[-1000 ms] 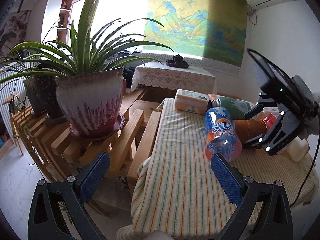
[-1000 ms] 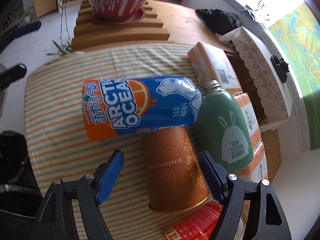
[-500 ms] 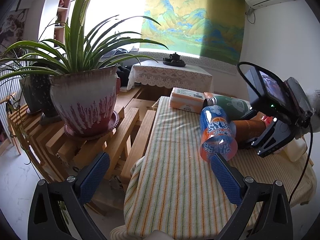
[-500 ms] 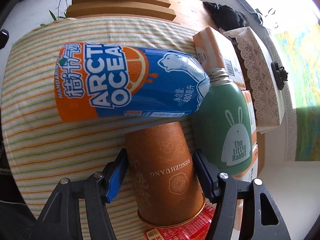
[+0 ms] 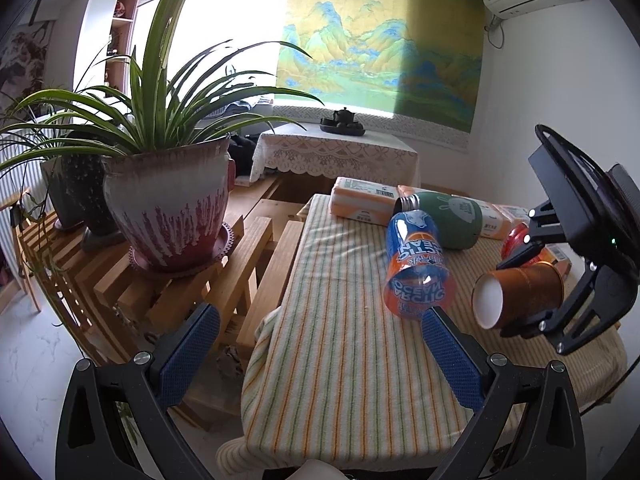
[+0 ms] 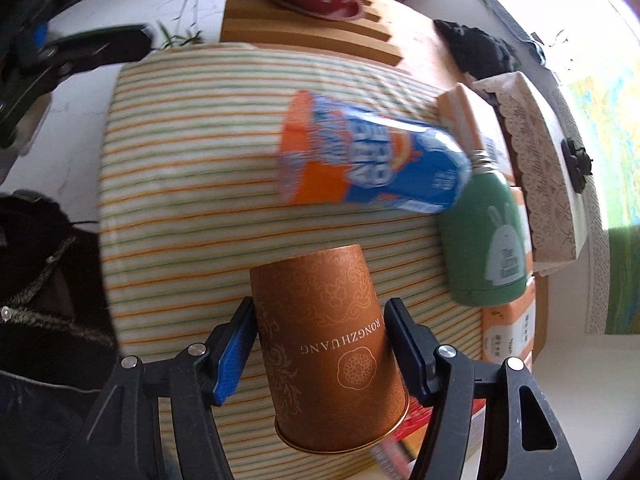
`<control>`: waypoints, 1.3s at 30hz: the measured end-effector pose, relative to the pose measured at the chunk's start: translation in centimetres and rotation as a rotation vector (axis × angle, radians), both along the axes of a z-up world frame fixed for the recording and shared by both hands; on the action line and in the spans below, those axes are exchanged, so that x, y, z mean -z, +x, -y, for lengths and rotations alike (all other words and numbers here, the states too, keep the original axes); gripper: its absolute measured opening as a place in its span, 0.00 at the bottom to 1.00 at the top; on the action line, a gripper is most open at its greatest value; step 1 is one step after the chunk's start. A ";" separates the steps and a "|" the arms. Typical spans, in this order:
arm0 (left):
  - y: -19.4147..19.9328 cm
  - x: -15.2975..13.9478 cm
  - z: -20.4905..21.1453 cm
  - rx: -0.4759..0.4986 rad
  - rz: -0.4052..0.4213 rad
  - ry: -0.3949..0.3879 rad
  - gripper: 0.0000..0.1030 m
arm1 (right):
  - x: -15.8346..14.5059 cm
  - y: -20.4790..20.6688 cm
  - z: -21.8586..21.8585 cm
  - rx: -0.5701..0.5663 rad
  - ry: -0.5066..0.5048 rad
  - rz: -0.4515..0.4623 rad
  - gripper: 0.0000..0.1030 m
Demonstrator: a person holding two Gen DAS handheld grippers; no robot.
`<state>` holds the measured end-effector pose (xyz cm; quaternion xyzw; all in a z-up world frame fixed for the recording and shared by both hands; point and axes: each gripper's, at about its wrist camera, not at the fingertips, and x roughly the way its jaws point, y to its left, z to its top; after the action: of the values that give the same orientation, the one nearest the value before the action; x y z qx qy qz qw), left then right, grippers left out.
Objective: Flip cup upside down
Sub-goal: 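Close the right gripper on the brown paper cup's body and lift it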
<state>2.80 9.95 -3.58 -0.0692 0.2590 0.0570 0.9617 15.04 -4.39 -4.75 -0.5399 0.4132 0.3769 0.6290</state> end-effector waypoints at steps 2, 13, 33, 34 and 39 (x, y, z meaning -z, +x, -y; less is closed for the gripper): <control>-0.2 0.0 0.2 0.007 -0.002 -0.005 0.99 | 0.4 -0.5 -0.1 -0.001 -0.008 -0.008 0.59; -0.5 -0.5 1.3 0.078 -0.053 -0.013 0.99 | -2.2 -2.4 1.2 0.010 0.139 -0.008 0.64; 6.1 1.7 8.2 -0.225 -0.356 -0.765 0.99 | -6.7 -8.6 19.2 0.558 0.748 0.098 0.65; 6.4 2.3 8.6 -0.268 -0.383 -0.817 0.99 | -6.8 -8.9 19.8 0.565 0.755 0.113 0.65; 7.8 3.5 11.1 -0.425 -0.412 -0.894 0.99 | -6.9 -10.5 22.3 0.577 0.788 0.111 0.65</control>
<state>10.61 -1.18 -7.11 -0.5103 0.4219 0.1468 0.7349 4.58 -26.74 2.14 -0.1438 0.3378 0.2855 0.8853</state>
